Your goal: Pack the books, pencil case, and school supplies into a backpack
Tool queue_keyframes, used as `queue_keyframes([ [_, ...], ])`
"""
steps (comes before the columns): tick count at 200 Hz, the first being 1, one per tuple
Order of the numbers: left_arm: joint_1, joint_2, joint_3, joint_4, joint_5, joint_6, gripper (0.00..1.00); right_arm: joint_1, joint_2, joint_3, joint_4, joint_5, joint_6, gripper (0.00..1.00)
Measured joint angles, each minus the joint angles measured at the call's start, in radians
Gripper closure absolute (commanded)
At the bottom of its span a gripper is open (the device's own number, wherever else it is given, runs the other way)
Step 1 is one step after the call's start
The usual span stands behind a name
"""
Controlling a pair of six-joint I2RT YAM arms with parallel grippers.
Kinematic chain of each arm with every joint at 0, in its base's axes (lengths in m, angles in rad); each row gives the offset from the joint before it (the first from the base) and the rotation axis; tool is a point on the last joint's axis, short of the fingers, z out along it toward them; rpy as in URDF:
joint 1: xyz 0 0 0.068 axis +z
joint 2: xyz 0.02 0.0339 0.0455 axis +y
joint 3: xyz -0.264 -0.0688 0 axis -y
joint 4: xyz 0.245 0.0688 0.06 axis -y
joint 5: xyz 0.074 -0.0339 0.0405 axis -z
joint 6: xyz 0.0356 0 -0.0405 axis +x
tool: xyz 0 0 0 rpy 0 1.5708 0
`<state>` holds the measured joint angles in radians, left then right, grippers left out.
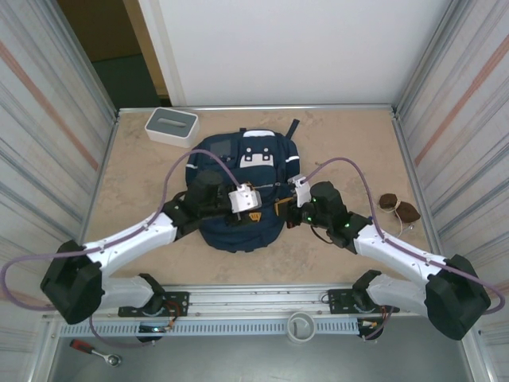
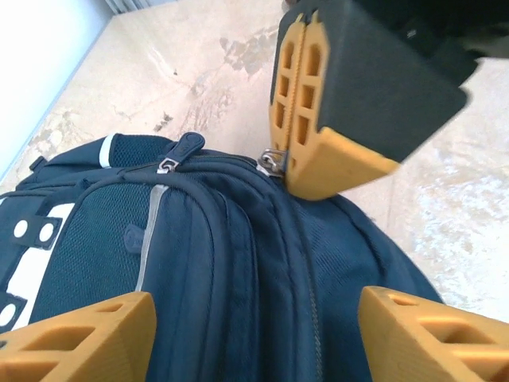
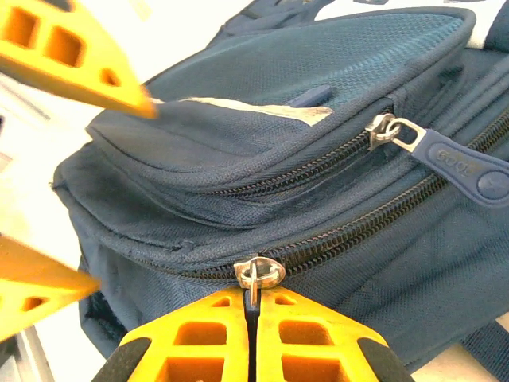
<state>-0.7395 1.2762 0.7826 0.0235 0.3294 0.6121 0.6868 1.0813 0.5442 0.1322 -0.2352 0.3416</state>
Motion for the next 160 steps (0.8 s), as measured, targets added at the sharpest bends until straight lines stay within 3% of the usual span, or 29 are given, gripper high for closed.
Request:
queue_keyframes([
  [46, -0.001, 0.066, 0.027, -0.023, -0.016, 0.035, 0.82, 0.011, -0.001, 0.000, -0.004, 0.008, -0.002, 1.00],
  [58, 0.008, 0.060, 0.027, -0.023, 0.003, 0.041, 0.88, 0.004, -0.002, 0.000, -0.006, 0.011, -0.004, 1.00],
  [116, 0.167, -0.043, -0.067, 0.085, 0.285, -0.048, 0.99, -0.191, 0.056, 0.083, -0.064, -0.124, 0.010, 1.00],
  [160, 0.220, -0.067, -0.108, 0.087, 0.388, -0.086, 1.00, -0.283, 0.179, 0.208, -0.138, -0.116, 0.047, 1.00],
])
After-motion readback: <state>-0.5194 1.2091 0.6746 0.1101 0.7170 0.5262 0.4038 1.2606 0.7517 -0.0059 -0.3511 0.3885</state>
